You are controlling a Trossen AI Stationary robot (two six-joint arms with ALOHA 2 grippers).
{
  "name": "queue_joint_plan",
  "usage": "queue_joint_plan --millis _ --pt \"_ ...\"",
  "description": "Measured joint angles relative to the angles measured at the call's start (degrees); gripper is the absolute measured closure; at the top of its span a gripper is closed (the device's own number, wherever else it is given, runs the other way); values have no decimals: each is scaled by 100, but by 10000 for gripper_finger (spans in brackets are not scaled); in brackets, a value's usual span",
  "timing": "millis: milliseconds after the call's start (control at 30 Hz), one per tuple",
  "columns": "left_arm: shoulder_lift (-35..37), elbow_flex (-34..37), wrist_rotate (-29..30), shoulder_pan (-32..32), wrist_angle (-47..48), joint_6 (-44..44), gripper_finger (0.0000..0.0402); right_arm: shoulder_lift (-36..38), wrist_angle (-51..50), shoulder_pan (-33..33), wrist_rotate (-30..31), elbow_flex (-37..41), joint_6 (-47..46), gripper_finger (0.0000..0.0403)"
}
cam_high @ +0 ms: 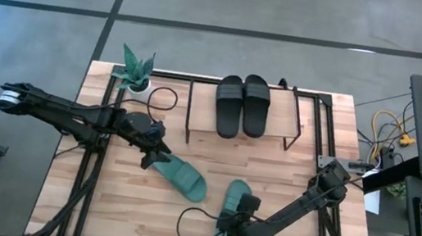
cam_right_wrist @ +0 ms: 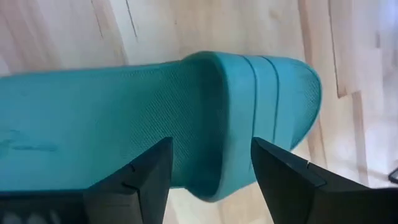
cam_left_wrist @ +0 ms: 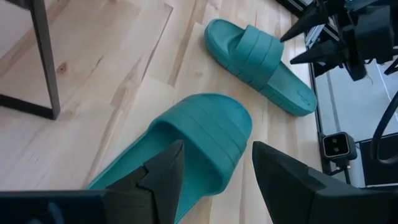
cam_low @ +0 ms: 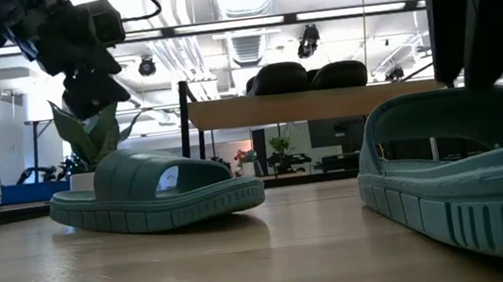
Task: Pick and place slides into the shelf
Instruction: Move the right green slide to the center of the table
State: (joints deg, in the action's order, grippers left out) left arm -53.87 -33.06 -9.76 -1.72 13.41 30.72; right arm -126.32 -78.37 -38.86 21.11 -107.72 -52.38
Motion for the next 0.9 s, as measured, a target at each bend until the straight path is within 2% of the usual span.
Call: queue_joint_plan --millis 167,333,467,600,767,900 --pt "0 44 -2 0 -11 32 226 0 -90 96 2 280 41 195" --pt "0 46 -2 0 -15 21 226 -9 -74 166 -3 464 -72 214" --pt "0 46 -2 0 -15 19 226 -11 -50 275 -4 614 -220 249" --pt "0 46 -4 0 -13 25 226 -11 -75 406 50 727 -288 307" --pt "0 23 -7 0 -14 29 226 -13 -246 529 732 758 -284 383" --pt "0 9 -9 0 -55 35 226 -17 -1025 683 1340 777 -475 387"
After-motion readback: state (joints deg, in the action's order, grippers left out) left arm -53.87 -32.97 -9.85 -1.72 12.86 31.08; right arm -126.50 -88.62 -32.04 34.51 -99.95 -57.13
